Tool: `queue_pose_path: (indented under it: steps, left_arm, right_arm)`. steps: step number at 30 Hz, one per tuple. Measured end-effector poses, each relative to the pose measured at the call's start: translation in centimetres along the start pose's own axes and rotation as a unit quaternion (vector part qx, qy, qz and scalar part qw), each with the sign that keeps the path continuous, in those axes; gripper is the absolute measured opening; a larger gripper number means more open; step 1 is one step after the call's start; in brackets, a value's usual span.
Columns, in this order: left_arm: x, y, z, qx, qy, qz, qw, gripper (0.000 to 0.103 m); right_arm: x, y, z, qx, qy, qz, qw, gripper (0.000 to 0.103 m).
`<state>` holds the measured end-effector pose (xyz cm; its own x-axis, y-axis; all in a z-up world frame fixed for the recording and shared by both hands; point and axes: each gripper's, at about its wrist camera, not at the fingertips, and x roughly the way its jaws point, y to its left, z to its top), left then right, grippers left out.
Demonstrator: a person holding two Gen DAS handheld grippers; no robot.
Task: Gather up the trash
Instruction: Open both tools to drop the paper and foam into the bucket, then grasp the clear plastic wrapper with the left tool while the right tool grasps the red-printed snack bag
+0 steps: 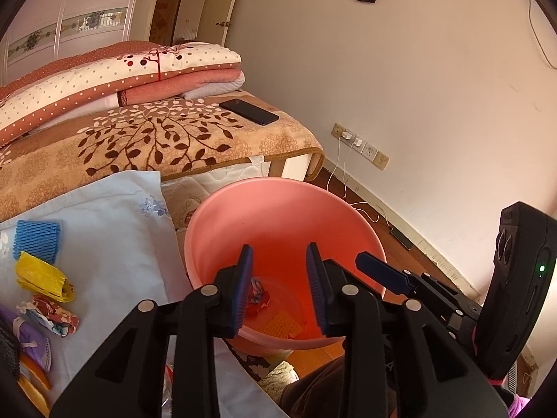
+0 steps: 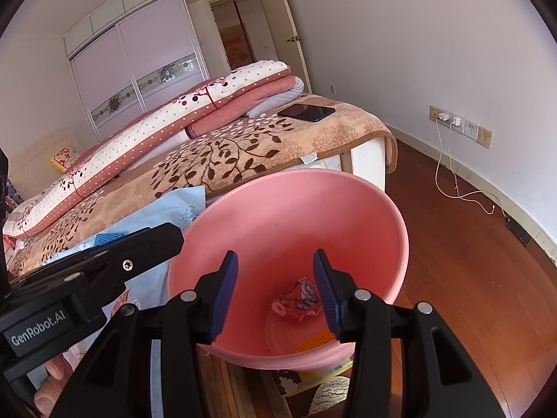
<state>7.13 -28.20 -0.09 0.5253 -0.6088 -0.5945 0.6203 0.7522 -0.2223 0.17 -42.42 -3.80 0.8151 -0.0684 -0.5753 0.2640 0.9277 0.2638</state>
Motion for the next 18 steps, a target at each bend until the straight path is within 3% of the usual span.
queue_pose_path:
  steps: [8, 18]
  left_arm:
    - [-3.5, 1.4, -0.1, 0.0, -0.026, 0.021, 0.9995, 0.032]
    - [-10.3, 6.2, -1.5, 0.009, -0.05, 0.069, 0.9963, 0.032]
  right_arm:
    - [-1.8, 1.8, -0.1, -0.017, -0.012, 0.015, 1.0, 0.045]
    - [-3.4, 5.8, -1.3, -0.052, -0.007, 0.05, 0.997, 0.046]
